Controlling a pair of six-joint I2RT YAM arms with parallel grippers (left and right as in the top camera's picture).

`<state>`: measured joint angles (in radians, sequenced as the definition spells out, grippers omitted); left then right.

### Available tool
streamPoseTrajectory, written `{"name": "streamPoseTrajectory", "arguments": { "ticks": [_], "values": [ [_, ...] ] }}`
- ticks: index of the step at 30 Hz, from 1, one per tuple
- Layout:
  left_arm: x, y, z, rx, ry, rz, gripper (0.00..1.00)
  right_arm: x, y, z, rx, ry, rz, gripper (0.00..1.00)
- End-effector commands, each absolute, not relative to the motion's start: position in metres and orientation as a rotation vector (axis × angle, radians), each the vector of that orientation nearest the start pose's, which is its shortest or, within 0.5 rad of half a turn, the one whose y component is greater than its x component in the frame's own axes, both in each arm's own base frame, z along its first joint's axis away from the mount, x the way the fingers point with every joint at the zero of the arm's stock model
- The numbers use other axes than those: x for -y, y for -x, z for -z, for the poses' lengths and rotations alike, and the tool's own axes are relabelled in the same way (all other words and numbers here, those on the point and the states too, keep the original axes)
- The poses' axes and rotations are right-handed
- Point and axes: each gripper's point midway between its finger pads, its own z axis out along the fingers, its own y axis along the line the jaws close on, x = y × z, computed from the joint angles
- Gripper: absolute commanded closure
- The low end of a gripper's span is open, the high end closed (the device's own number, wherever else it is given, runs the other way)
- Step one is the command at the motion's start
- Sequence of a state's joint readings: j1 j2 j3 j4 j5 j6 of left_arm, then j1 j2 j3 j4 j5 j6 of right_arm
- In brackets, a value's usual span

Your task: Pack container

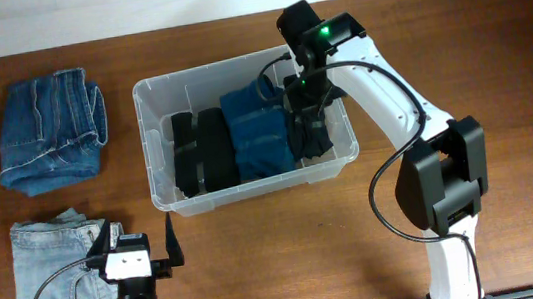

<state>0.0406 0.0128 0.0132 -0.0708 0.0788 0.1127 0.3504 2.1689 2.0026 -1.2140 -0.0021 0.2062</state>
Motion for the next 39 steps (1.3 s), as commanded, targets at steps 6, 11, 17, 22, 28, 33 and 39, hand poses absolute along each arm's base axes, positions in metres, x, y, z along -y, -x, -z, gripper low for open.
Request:
{"name": "streamPoseTrajectory", "arguments": {
  "ticks": [6,11,17,22,28,33,39],
  "values": [
    [0.005,-0.246,-0.158,-1.636,-0.134,-0.052,0.01,-0.170,-0.452,-0.100,-2.912,0.209,-0.128,0.95],
    [0.005,-0.246,-0.158,-1.636,-0.134,-0.052,0.01,-0.173,-0.458,-0.093,-2.903,0.209,-0.132,0.95],
    [0.005,-0.246,-0.158,-1.636,-0.134,-0.052,0.01,-0.174,-0.460,-0.090,-2.902,0.209,-0.132,0.95],
    [0.005,-0.246,-0.158,-1.636,-0.134,-0.052,0.01,-0.175,-0.464,-0.091,-2.883,0.208,-0.139,0.95],
    [0.005,-0.246,-0.158,-1.636,-0.134,-0.052,0.01,-0.179,-0.474,-0.094,-2.840,0.207,-0.155,0.92],
    [0.005,-0.246,-0.159,-1.636,-0.134,-0.052,0.01,-0.179,-0.473,-0.094,-2.841,0.207,-0.155,0.92],
    [0.005,-0.246,-0.159,-1.636,-0.134,-0.052,0.01,-0.179,-0.477,-0.112,-2.812,0.203,-0.165,0.80]
  ]
}}
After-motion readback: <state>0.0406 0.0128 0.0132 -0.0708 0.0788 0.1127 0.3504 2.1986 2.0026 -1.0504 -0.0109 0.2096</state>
